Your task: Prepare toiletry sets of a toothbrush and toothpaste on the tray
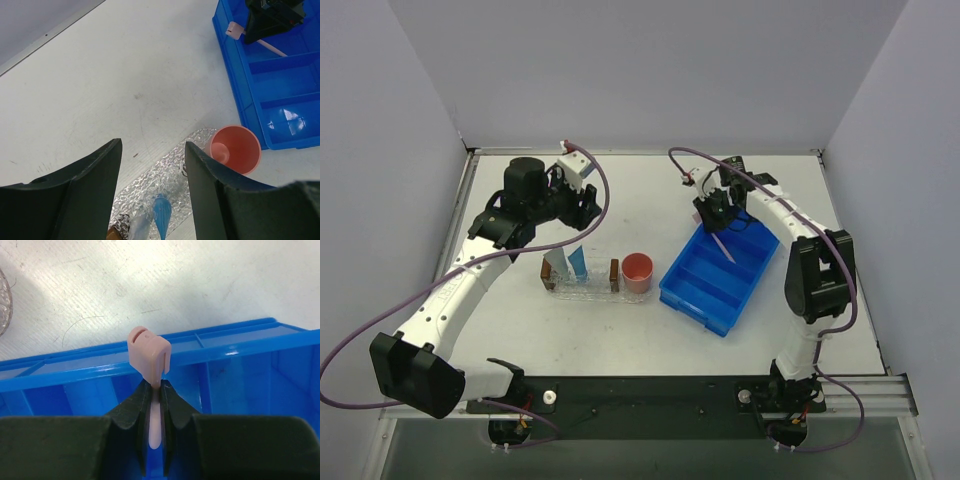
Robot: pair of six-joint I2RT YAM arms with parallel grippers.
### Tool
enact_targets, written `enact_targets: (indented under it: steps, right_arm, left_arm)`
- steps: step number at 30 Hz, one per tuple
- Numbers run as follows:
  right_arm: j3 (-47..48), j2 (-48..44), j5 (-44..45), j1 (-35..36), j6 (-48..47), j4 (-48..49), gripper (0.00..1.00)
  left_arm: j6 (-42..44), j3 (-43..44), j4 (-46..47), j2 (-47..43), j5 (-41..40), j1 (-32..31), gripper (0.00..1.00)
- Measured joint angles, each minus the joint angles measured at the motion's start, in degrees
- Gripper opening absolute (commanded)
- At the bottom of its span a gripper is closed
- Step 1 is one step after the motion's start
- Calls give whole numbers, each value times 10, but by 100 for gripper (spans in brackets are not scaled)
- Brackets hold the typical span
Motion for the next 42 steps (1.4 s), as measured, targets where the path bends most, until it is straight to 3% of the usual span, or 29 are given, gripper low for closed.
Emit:
enact_targets:
  steps: [10,17,35,42]
  right_arm:
    - [10,-63,19,-5,-47,-10,4]
    - [76,-108,8,-10,-39,-45,4]
    - [94,-288,-105,-7,62,-122,4]
    - [74,-345,-161,10,85,-125,4]
  left_arm:
    - [-27,16,4,17,0,0,63]
    - [-59,61,5,40,-1,4,63]
    - [-73,118,-92,8,-5,9,63]
    - [-96,163,-104,-31,73,20,63]
